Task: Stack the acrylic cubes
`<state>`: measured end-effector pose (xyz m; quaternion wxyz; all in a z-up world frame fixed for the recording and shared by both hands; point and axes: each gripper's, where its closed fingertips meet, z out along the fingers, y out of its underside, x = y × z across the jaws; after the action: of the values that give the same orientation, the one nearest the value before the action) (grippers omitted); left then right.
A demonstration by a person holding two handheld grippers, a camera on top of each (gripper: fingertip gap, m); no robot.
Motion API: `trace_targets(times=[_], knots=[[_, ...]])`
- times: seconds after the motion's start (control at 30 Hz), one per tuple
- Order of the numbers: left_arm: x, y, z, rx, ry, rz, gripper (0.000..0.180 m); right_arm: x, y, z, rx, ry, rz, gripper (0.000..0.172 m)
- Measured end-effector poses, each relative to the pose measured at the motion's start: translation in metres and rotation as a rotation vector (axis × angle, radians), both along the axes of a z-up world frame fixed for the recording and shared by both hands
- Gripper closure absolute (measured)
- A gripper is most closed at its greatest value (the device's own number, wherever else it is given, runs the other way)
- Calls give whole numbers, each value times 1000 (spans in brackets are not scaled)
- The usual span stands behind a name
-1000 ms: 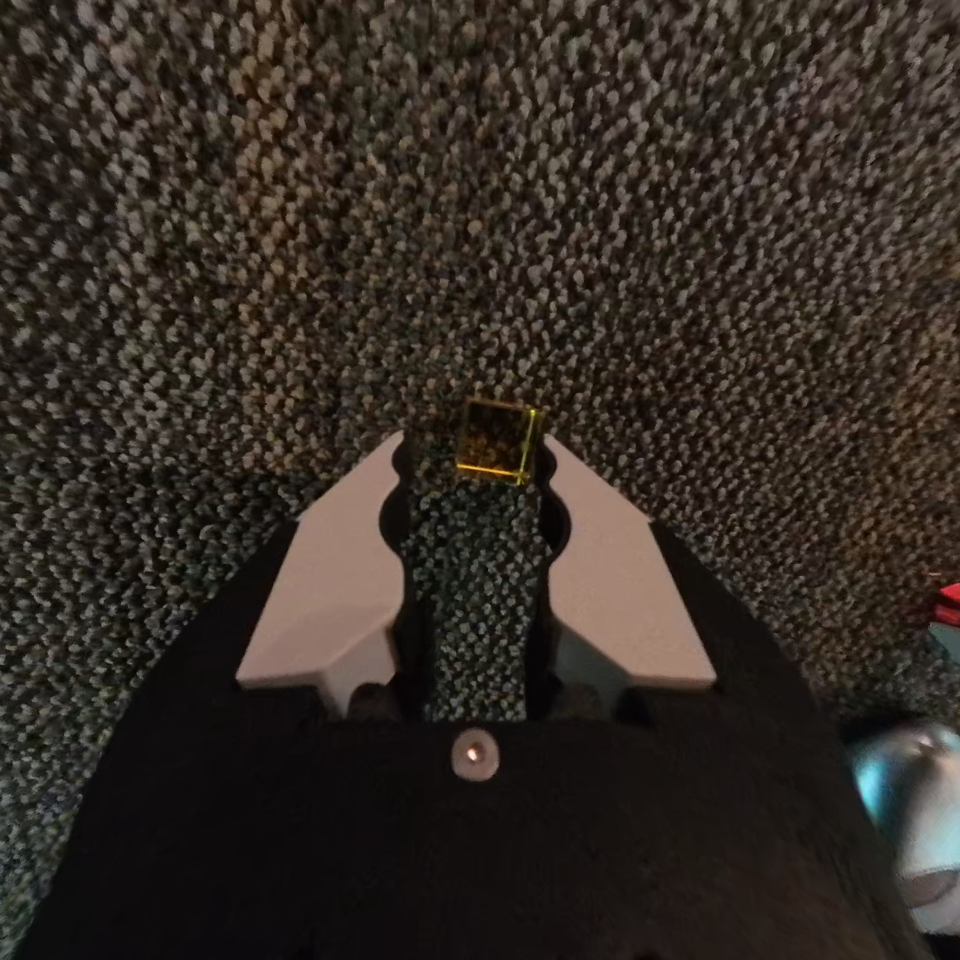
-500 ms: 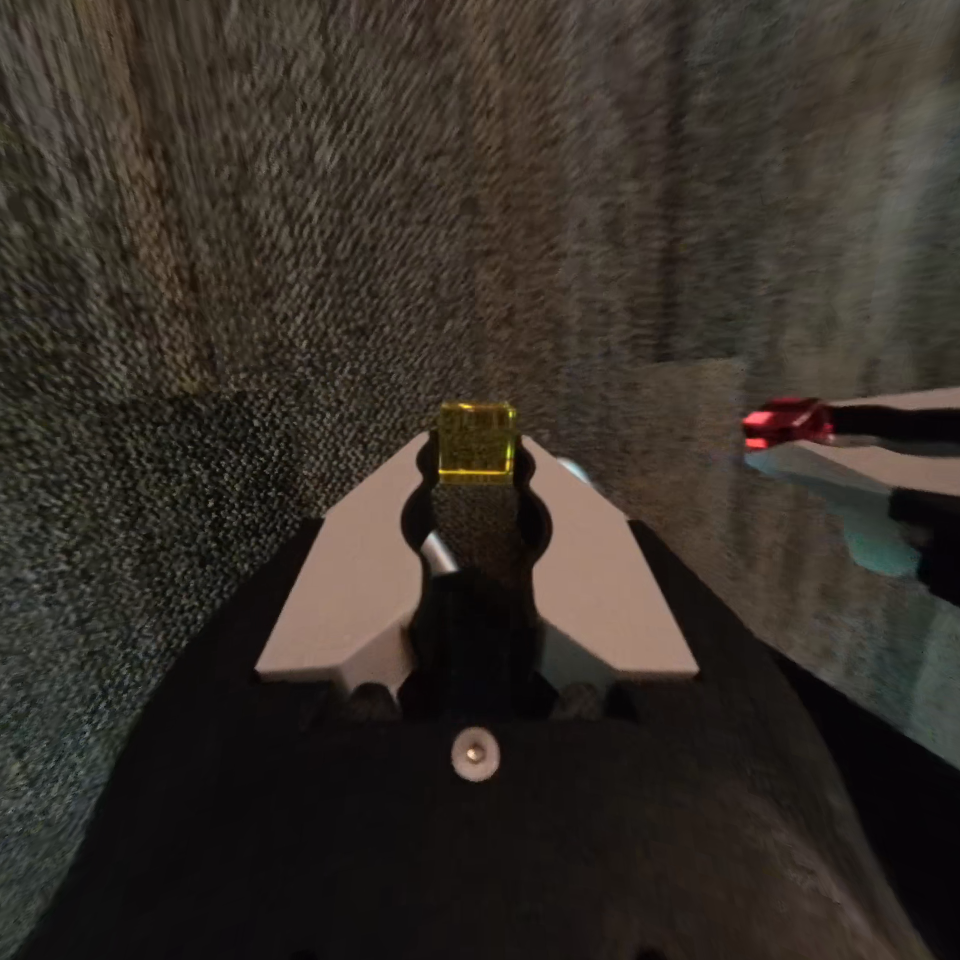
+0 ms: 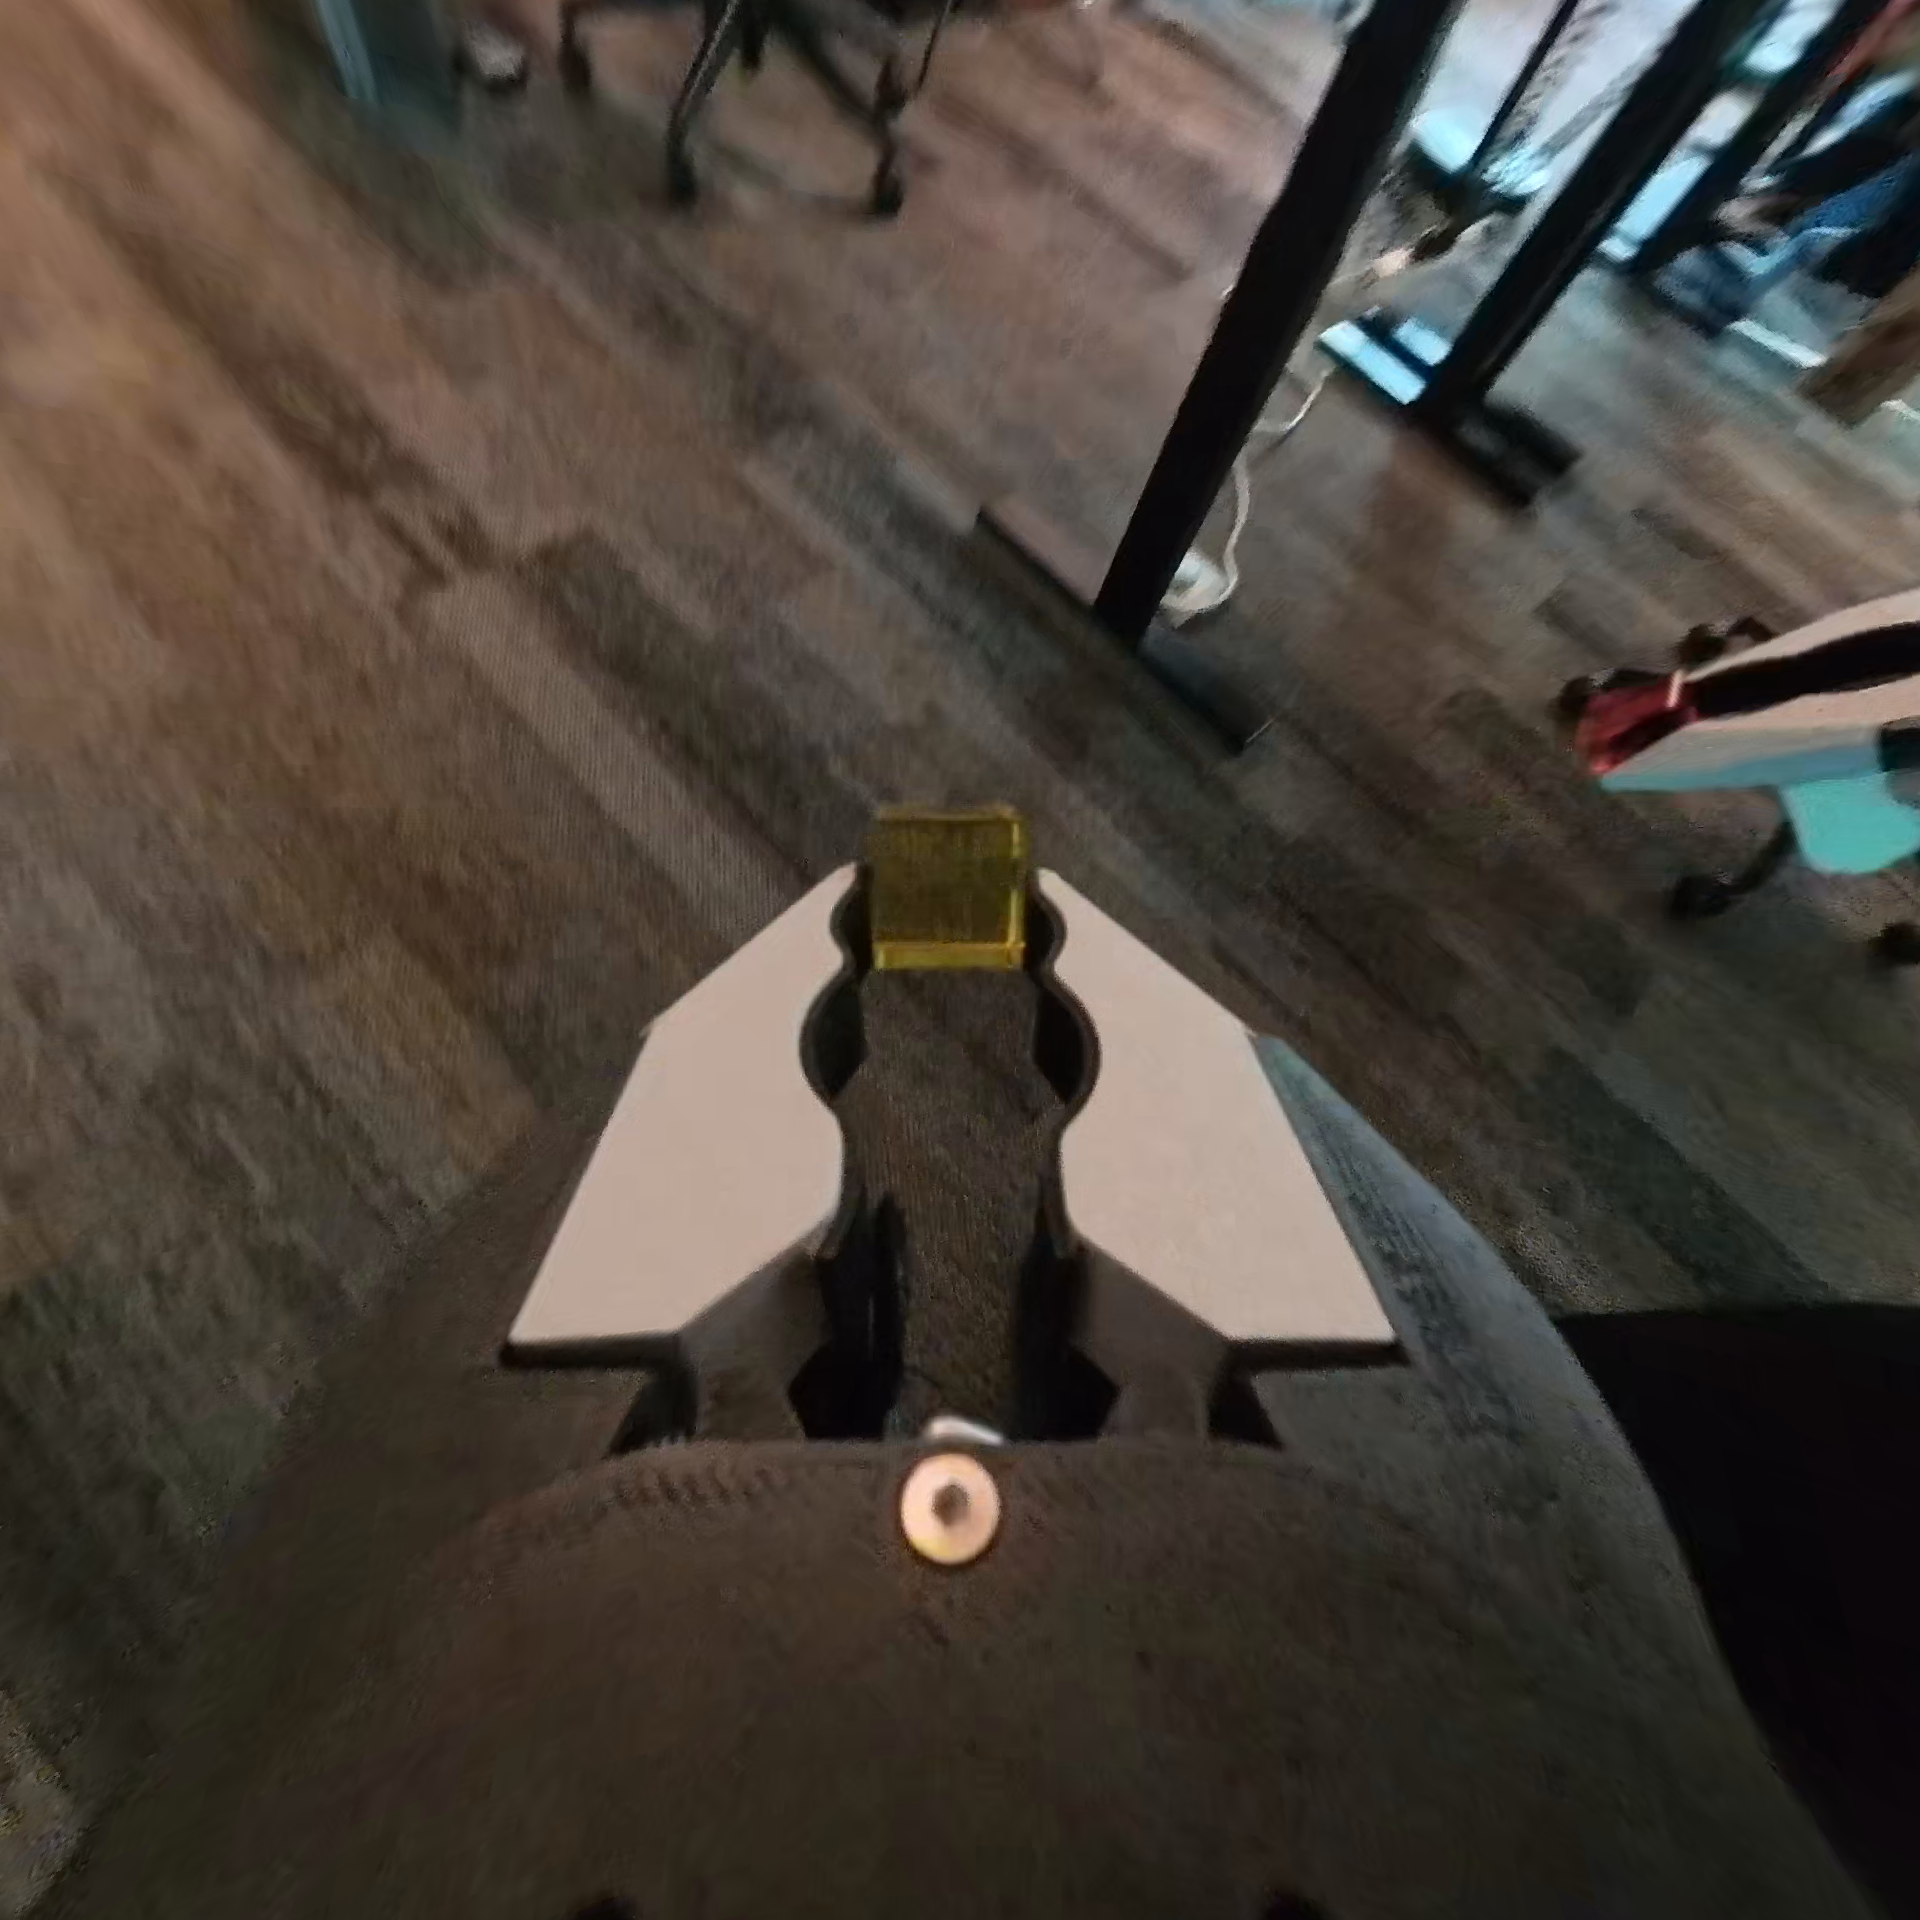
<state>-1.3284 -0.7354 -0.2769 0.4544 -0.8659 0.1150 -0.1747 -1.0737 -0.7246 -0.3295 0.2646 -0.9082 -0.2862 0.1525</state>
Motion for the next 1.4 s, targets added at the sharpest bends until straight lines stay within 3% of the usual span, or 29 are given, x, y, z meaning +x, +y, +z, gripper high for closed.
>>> trace_targets(times=[0.13, 0.27, 0.53, 0.67, 0.8, 1.07, 1.27, 1.4], knots=[[27, 27, 71, 136, 69, -161, 153, 69, 8, 91, 201, 51, -157, 145], [94, 50, 117, 219, 55, -311, 153, 149, 1, 152, 376, 63, -331, 146], [336, 83, 208, 392, -202, -574, 153, 309, -24, 220, 579, 74, -611, 146], [455, 107, 239, 518, -139, -696, 153, 393, -32, 250, 605, 173, -667, 146], [537, 140, 278, 588, -179, -747, 153, 485, -36, 277, 676, 235, -729, 146], [633, 170, 308, 564, -265, -766, 153, 601, -9, 308, 753, 271, -762, 145], [711, 206, 302, 576, -221, -825, 154, 664, 51, 325, 829, 368, -743, 146], [786, 248, 316, 659, -246, -850, 154, 714, 98, 328, 828, 275, -683, 146]])
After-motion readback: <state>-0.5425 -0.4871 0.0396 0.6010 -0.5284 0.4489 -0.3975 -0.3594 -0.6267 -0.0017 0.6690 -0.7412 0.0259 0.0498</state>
